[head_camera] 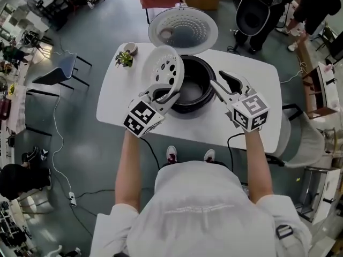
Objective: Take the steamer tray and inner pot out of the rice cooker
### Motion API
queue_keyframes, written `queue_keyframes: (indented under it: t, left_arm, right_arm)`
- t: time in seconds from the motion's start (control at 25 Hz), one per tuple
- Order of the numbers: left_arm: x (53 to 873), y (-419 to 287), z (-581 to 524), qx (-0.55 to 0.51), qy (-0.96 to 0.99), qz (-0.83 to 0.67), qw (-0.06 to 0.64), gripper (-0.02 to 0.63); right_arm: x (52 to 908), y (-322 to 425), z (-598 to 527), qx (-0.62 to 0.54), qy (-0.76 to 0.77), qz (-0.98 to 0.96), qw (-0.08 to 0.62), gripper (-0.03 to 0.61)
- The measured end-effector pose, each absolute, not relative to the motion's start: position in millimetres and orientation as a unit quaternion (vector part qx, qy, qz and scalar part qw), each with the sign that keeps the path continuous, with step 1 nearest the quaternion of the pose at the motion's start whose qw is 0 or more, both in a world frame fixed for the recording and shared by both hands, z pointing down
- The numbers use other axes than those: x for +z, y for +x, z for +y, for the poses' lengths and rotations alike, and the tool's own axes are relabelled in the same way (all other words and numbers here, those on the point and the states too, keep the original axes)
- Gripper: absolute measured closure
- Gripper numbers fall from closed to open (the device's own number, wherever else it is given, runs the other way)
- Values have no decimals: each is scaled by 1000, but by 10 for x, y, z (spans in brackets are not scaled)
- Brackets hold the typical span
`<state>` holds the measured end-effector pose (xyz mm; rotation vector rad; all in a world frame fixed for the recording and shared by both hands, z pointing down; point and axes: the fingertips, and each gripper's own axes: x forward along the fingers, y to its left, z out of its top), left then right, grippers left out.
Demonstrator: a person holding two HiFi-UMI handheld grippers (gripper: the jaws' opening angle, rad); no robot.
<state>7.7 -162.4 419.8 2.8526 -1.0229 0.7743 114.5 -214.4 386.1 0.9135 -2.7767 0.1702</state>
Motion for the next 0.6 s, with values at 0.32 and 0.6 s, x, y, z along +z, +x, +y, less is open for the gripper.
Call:
queue_keyframes:
  t: [0.32, 0.6]
  left_arm:
    - [3925, -654, -1472, 221, 864, -452, 6, 558]
    - [3969, -1352, -1114, 213, 809, -546, 45, 555]
  right_arm:
    - [3693, 543, -2116, 36, 240, -965, 96, 397]
    - [3727, -86, -1914, 30, 169, -980, 101, 397]
